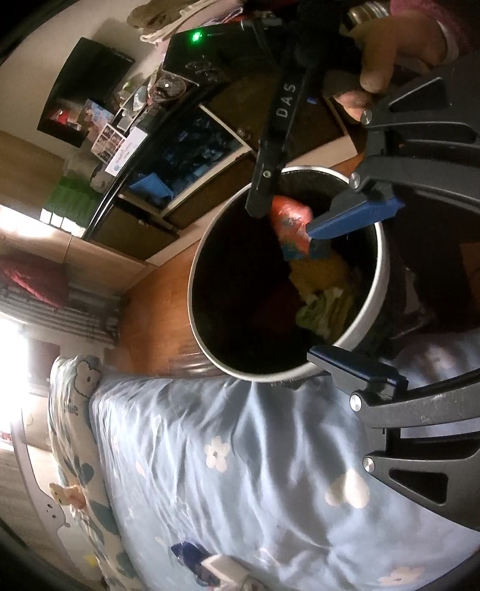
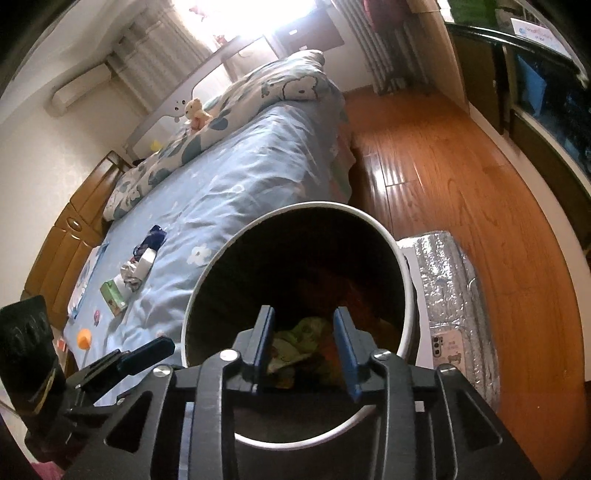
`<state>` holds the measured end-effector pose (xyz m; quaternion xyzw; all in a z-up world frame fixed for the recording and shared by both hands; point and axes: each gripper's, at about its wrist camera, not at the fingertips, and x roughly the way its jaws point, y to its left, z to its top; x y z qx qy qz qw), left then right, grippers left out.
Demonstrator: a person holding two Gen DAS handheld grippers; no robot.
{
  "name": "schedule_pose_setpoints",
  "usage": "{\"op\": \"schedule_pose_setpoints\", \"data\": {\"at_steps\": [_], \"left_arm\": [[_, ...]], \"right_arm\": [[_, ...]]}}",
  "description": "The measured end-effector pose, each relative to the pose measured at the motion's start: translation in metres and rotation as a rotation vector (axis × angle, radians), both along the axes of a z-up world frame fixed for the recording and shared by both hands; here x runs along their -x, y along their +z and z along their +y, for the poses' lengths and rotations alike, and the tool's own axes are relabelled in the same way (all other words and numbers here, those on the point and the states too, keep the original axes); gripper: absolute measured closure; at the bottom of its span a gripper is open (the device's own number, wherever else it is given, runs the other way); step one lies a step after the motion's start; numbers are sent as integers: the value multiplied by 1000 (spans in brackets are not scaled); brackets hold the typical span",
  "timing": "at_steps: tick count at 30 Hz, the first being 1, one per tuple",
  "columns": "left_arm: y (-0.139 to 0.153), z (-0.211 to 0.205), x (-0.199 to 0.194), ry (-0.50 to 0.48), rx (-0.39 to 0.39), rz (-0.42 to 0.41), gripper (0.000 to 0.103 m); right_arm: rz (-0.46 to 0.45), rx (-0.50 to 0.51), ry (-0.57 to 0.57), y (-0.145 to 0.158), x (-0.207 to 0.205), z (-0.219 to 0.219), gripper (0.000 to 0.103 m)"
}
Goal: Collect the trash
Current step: 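Open the left tool over the bin while the right tool opens, dropping both items, then move both open tools back over the bed toward the remaining trash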
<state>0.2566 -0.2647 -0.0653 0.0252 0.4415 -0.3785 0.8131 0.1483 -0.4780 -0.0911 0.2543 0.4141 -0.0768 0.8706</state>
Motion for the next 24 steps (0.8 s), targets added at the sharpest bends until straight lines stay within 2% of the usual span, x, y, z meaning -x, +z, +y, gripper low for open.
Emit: {"op": "schedule_pose_setpoints", "data": {"at_steps": [5,8,10,16,24], "left_arm": [[1,20,2,52,5,-1,41],[0,40,3,103,-5,-2,41],[-1,52,4,133,-7,-1,41],[-1,97,9,258,-22,-9,39],[3,158,11,405,-34,-31,39]], "right_arm": [[-16,0,1,4,-3,7,56],[-22,7,14,7,-7,17,43],[-31,15,33,10,-12,28,40],[-72,53,119,21,-30,70,38],[-86,37,235,19,-59,125,36]]}}
